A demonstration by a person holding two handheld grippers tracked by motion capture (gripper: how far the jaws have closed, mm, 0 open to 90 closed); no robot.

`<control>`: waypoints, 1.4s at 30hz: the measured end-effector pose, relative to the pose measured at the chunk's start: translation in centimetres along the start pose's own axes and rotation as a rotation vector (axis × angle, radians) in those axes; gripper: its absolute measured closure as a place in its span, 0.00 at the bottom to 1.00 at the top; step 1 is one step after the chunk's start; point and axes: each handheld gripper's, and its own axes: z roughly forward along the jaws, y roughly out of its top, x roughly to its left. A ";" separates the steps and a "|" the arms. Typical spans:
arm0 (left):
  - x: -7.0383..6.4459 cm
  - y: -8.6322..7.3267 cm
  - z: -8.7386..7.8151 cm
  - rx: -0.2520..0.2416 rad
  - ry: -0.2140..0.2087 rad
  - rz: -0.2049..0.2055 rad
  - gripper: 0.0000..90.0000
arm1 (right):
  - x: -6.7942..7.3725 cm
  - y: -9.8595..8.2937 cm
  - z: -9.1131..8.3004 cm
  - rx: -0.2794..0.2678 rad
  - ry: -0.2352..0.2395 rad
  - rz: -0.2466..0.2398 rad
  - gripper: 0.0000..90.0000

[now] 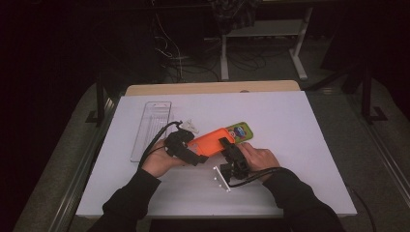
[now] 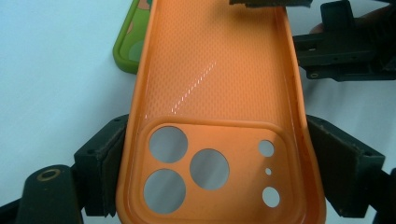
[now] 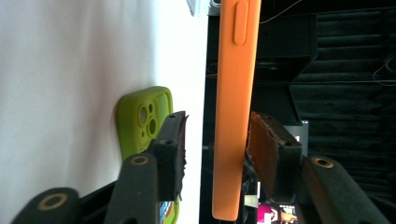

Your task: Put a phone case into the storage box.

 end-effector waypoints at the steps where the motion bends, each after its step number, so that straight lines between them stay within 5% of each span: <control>1: 0.0 0.0 0.0 0.000 0.000 0.000 0.18 | 0.1 0.1 0.0 0.000 -0.001 0.002 0.65; 11: 0.0 0.0 0.1 -0.002 -0.001 -0.005 0.18 | 0.0 0.2 -0.2 -0.012 -0.019 -0.010 0.86; 21: -0.2 -0.2 0.2 -0.040 -0.007 -0.028 0.15 | 0.2 0.2 -0.4 -0.008 -0.026 -0.002 0.86; 23: 0.0 -0.2 -0.1 -0.034 0.004 0.000 0.11 | 0.1 0.1 -0.4 -0.003 -0.020 -0.001 0.86; 26: 0.1 -0.2 -0.6 -0.066 0.008 -0.015 0.05 | 0.0 -0.2 -0.4 0.006 0.005 0.001 0.86; 33: 0.3 -0.3 -1.1 -0.118 0.016 -0.044 0.00 | -0.4 -1.0 -0.2 0.028 0.047 0.103 0.86; 35: 0.5 -0.3 -1.4 -0.094 0.018 -0.006 0.00 | -0.7 -1.4 -0.1 0.033 0.069 0.150 0.86; 42: 0.3 -0.4 -1.3 -0.119 0.022 -0.019 0.00 | -1.9 -2.7 -0.2 0.063 0.133 0.262 0.86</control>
